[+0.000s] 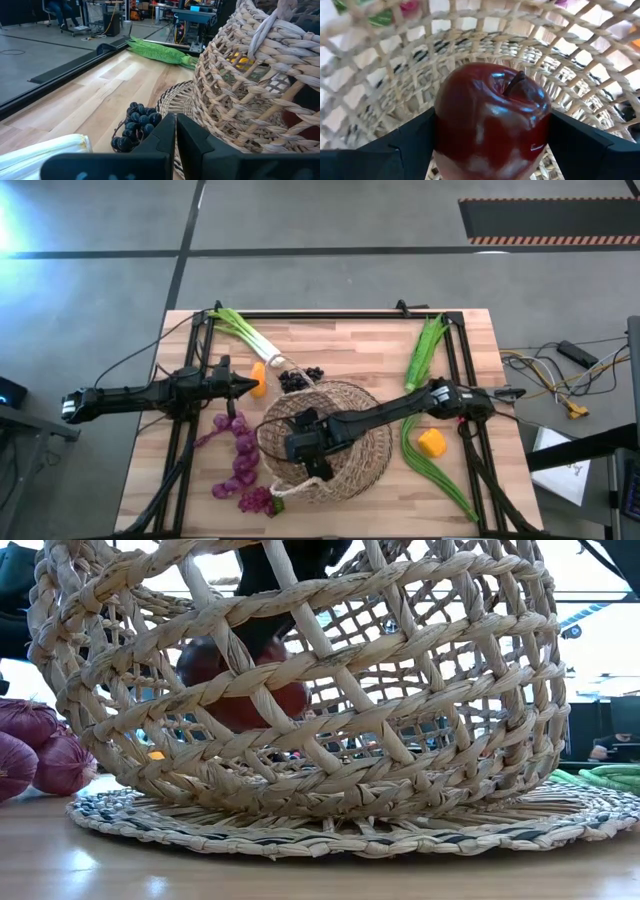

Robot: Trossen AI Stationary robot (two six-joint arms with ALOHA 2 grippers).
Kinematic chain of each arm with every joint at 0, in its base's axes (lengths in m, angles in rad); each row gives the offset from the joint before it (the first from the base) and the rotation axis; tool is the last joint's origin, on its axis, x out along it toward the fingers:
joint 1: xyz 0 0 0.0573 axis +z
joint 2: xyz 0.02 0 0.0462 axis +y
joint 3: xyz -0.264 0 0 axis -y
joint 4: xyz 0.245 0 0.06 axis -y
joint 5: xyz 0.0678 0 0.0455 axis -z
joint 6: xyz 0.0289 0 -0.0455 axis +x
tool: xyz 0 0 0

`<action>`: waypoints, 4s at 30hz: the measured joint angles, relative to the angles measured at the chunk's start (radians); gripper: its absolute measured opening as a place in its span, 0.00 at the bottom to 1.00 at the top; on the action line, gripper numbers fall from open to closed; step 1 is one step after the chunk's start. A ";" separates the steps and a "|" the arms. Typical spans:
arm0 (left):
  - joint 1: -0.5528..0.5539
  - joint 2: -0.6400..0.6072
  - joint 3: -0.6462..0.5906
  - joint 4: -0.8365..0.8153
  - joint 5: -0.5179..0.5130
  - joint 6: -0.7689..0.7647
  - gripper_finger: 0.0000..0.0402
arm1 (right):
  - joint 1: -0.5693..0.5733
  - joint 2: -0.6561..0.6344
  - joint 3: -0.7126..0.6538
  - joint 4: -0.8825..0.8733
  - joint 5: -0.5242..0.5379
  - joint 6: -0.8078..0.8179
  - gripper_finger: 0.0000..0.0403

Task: Build produce basket
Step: Put the apple into the basket

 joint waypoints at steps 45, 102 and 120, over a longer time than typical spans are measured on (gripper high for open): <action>0.000 0.000 0.000 0.000 0.000 0.000 0.00 | -0.029 0.069 0.076 -0.069 0.008 0.121 0.92; 0.000 0.000 0.000 0.000 0.000 0.000 0.00 | -0.069 0.064 0.127 -0.036 0.158 0.283 0.92; 0.000 0.000 0.000 0.000 0.000 0.000 0.00 | -0.068 0.063 0.119 -0.019 0.162 0.325 0.92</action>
